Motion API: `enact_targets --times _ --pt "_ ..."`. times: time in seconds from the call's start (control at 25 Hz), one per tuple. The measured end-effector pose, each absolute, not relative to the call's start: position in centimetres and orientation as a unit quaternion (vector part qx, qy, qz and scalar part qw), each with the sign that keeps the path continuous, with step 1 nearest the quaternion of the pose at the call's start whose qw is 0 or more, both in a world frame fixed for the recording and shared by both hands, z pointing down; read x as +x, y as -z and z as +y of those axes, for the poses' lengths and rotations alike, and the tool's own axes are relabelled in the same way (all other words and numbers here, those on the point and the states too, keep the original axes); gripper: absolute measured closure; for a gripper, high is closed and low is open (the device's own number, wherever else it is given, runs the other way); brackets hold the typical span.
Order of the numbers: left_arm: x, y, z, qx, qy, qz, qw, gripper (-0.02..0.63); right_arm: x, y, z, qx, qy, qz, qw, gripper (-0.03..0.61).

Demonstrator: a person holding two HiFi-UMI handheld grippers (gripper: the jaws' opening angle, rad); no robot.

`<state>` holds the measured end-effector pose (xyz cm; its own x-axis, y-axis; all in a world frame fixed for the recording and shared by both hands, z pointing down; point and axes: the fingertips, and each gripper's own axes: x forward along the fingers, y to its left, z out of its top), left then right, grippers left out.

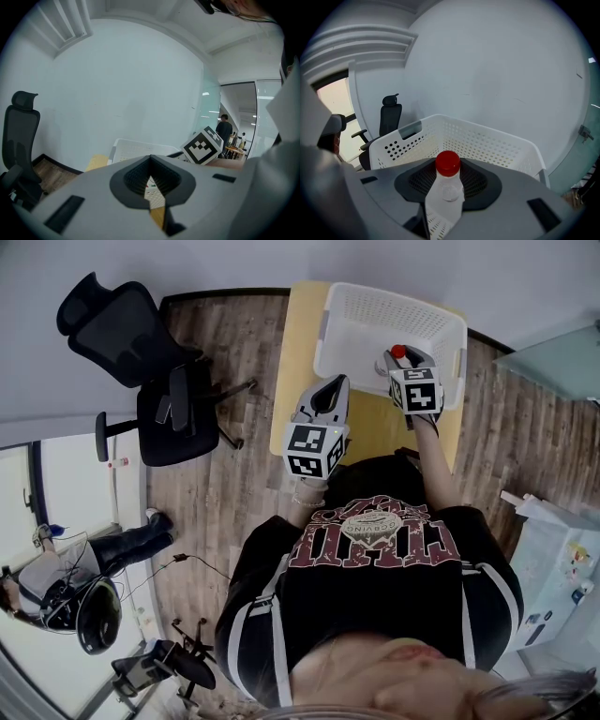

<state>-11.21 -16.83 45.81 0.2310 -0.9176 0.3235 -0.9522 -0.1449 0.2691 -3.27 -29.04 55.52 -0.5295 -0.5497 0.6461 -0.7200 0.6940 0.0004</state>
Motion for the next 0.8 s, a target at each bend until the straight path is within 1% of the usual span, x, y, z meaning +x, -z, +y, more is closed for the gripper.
enact_targets --times 0.8 --pt "-10.5 -45.0 -16.6 0.763 -0.035 -0.613 0.202 0.566 -3.2 -51.9 -28.4 0.363 -0.121 -0.879 0.286 0.413"
